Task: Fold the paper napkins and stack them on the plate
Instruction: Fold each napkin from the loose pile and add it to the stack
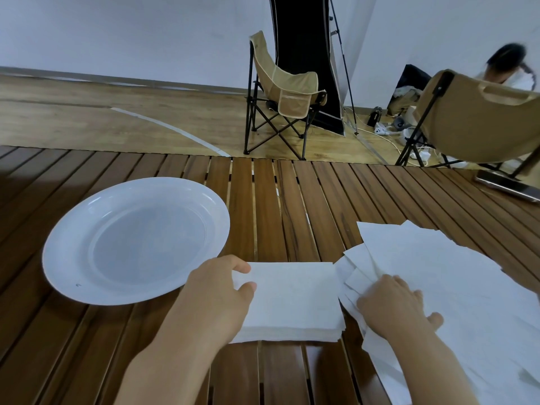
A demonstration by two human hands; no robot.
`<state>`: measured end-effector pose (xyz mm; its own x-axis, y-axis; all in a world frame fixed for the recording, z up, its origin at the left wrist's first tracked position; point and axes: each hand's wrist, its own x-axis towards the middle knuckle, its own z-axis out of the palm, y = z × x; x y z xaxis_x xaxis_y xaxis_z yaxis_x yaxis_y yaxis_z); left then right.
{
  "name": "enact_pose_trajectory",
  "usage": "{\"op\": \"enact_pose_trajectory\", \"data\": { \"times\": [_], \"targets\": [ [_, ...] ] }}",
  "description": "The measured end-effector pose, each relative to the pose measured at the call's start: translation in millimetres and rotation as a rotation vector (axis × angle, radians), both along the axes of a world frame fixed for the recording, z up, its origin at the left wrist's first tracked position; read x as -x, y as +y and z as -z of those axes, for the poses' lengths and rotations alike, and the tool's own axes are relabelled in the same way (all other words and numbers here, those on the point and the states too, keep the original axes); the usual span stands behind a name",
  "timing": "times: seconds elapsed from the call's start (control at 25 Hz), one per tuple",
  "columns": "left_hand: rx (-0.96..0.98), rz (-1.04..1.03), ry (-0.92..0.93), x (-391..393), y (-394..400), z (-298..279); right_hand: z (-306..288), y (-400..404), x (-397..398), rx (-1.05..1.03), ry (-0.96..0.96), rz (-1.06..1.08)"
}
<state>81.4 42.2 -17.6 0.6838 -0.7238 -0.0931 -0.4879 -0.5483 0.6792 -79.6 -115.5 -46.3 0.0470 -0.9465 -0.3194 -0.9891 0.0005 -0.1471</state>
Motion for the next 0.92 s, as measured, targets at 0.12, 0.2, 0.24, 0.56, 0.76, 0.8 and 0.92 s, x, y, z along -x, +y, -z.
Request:
{"op": "enact_pose_trajectory", "data": {
  "times": [0.12,0.2,0.24,0.56,0.76,0.8,0.92],
  "targets": [
    [-0.004,0.005,0.008,-0.3,0.2,-0.8,-10.6,3.7,-3.4,0.143,-0.112,-0.003],
    [-0.006,0.006,0.015,-0.2,0.1,-1.2,-18.5,6.0,-5.3,0.289,-0.176,-0.001],
    [-0.008,0.008,0.016,-0.3,0.0,-1.2,-22.3,6.9,-5.1,0.374,-0.235,0.001],
    [-0.033,0.039,0.048,-3.0,2.4,-1.7,-50.9,14.3,-7.1,0.489,-1.076,-0.061],
    [0.034,0.024,0.139,-3.8,-2.4,-6.8,-73.8,24.6,-2.7,0.258,-1.545,0.009],
    [0.063,0.021,0.149,-3.7,-3.6,-8.9,-77.6,25.5,-1.7,0.186,-1.649,0.040],
    [0.135,0.056,0.339,-1.4,-6.1,-14.7,-82.5,24.6,1.7,0.003,-1.867,0.134]
  ]
}}
